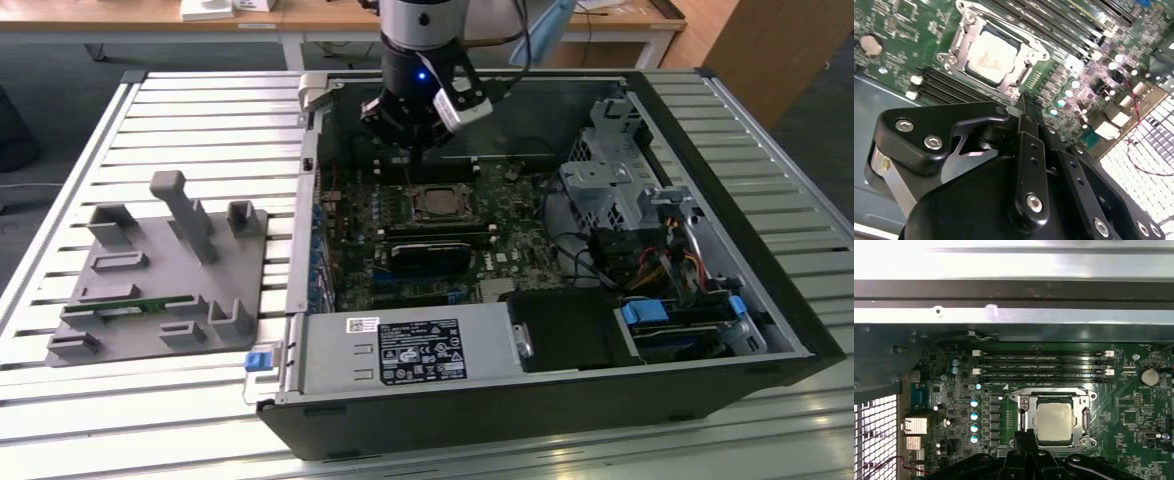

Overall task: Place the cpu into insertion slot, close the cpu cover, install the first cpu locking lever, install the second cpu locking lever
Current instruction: 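Install the first cpu locking lever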

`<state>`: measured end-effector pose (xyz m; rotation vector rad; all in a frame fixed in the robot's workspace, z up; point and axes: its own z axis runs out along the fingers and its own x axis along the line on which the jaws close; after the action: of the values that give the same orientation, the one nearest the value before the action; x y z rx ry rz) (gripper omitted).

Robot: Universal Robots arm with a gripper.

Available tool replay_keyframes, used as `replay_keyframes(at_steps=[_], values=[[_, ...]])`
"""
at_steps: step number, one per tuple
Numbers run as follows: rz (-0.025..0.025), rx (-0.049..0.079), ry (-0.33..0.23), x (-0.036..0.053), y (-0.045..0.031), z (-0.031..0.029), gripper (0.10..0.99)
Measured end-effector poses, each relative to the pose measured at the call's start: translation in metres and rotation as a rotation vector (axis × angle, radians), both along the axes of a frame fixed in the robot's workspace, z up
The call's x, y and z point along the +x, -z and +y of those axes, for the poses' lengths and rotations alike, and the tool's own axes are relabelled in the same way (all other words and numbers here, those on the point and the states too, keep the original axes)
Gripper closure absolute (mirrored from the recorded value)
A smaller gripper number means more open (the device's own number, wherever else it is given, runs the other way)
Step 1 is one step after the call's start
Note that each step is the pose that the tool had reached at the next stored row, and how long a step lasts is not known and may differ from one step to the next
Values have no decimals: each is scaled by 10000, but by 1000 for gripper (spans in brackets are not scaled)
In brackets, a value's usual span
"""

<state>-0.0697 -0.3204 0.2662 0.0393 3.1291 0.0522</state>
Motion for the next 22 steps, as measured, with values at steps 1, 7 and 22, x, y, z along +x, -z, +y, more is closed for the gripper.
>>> replay_keyframes(at_steps=[1,7,22], values=[[0,-1,-1,-23,3,0,980],[1,-1,-4,-100,27,19,980],[0,-1,-6,-218,69,81,980]])
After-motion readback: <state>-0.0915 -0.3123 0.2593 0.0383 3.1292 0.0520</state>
